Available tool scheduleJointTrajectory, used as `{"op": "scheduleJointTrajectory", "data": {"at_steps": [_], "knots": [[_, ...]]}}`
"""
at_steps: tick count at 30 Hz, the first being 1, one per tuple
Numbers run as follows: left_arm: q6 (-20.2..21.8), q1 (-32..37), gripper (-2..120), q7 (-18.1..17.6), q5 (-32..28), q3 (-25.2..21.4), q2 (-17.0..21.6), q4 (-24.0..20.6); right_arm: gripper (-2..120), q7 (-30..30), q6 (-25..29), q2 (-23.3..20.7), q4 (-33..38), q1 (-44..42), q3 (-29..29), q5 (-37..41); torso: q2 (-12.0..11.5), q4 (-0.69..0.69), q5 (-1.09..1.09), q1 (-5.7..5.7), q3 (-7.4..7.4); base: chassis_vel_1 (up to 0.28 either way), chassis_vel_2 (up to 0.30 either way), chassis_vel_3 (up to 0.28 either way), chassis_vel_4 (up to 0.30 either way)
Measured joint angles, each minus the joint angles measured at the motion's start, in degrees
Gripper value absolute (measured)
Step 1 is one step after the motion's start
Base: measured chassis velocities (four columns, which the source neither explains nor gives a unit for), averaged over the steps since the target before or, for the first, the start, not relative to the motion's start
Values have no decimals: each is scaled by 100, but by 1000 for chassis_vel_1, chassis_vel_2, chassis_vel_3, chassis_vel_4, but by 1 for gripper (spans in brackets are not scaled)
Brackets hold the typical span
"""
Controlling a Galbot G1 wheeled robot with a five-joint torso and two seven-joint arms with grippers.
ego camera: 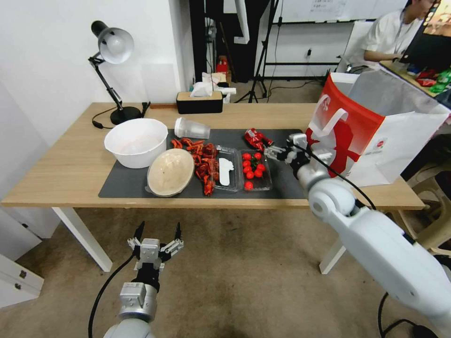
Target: Pick up the trash from the table and place it into the takeout bag.
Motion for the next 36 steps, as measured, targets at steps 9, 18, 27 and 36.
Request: {"op": "scheduleJointTrajectory", "data": {"at_steps": [9,18,27,36], "knots": [[61,-4,100,54,-172,-123,80,-13,100,21,-279,416,-988,1091,-707,500,0,1,0,0,0,0,0,0,0],[74,-32,100,109,-330,-217,203,-128,100,109,-977,994,-1812,1819,-1143,588,1,1,0,0,0,0,0,0,0],[48,-37,100,213,-392,-193,240,-145,100,135,-1636,1163,-2123,1969,-1164,753,1,0,0,0,-1,0,0,0,0],[37,-35,100,230,-410,-165,242,-164,100,296,-2052,1214,-2275,2037,-1137,853,1,0,0,0,0,0,0,0,0]]}}
